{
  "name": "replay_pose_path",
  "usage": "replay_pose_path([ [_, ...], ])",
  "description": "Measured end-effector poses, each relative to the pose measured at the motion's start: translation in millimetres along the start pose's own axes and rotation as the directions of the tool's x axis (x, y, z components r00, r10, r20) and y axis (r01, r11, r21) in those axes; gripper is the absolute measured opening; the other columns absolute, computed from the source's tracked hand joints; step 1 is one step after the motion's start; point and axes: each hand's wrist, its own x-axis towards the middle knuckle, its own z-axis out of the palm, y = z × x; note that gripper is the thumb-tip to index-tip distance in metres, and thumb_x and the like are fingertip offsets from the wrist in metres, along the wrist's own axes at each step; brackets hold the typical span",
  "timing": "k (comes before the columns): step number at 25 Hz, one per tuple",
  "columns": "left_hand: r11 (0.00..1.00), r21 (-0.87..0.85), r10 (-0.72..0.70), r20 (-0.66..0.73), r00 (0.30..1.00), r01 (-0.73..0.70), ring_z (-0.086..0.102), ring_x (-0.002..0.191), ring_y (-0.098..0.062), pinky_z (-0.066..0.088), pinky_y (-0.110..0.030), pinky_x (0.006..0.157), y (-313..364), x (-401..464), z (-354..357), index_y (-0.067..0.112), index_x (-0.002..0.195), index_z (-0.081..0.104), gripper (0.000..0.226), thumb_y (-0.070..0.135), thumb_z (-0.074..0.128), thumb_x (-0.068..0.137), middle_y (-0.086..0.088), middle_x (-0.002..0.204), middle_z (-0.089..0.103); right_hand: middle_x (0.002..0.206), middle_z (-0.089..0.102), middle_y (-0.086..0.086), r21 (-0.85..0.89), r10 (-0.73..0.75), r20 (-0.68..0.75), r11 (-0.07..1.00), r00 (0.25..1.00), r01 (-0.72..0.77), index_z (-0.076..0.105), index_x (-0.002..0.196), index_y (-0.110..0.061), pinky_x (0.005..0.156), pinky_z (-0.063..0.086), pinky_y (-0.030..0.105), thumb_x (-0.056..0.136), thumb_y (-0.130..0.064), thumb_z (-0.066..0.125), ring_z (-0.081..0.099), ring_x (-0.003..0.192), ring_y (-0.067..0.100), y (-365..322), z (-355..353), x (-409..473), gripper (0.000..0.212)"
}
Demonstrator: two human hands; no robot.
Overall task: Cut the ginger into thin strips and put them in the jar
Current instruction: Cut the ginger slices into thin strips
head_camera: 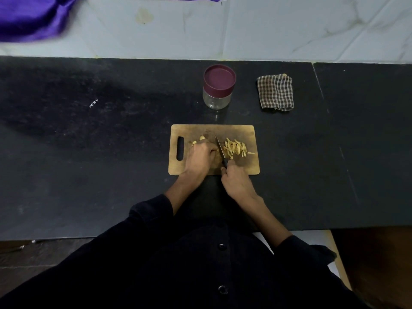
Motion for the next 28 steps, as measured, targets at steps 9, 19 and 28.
replay_pose_path([
  [9, 0.999, -0.032, -0.013, -0.018, 1.000, 0.013, 0.064, 0.089, -0.018, 0.052, -0.034, 0.081, -4, 1, 3, 0.010, 0.094, 0.075, 0.017, 0.004, 0.063, 0.085, -0.005, 0.097, 0.070, 0.112, 0.060, 0.013, 0.003, 0.053, 0.054, 0.999, 0.997, -0.054, 0.052, 0.112, -0.009, 0.080, 0.048, 0.041, 0.104, -0.026, 0.042, 0.059, 0.103, 0.031, 11, 2, -16, 0.022],
  [19, 0.999, -0.042, -0.008, 0.010, 1.000, 0.008, 0.064, 0.089, -0.020, 0.052, -0.039, 0.082, -4, 1, -1, 0.009, 0.094, 0.075, 0.014, 0.007, 0.063, 0.087, -0.006, 0.098, 0.071, 0.113, 0.061, 0.016, -0.044, 0.080, 0.033, 0.996, 0.996, -0.079, 0.052, 0.113, -0.005, 0.076, 0.043, 0.038, 0.104, -0.022, 0.040, 0.059, 0.104, 0.034, 3, 0, -23, 0.023],
  [28, 0.999, -0.040, -0.017, 0.028, 0.999, 0.018, 0.065, 0.082, -0.018, 0.053, -0.040, 0.078, -4, 1, -1, 0.009, 0.083, 0.074, 0.012, 0.007, 0.063, 0.087, -0.004, 0.089, 0.071, 0.109, 0.060, 0.014, 0.024, 0.112, -0.022, 0.993, 0.993, -0.112, 0.051, 0.113, -0.006, 0.074, 0.041, 0.036, 0.105, -0.024, 0.039, 0.058, 0.098, 0.031, 6, 0, -23, 0.023],
])
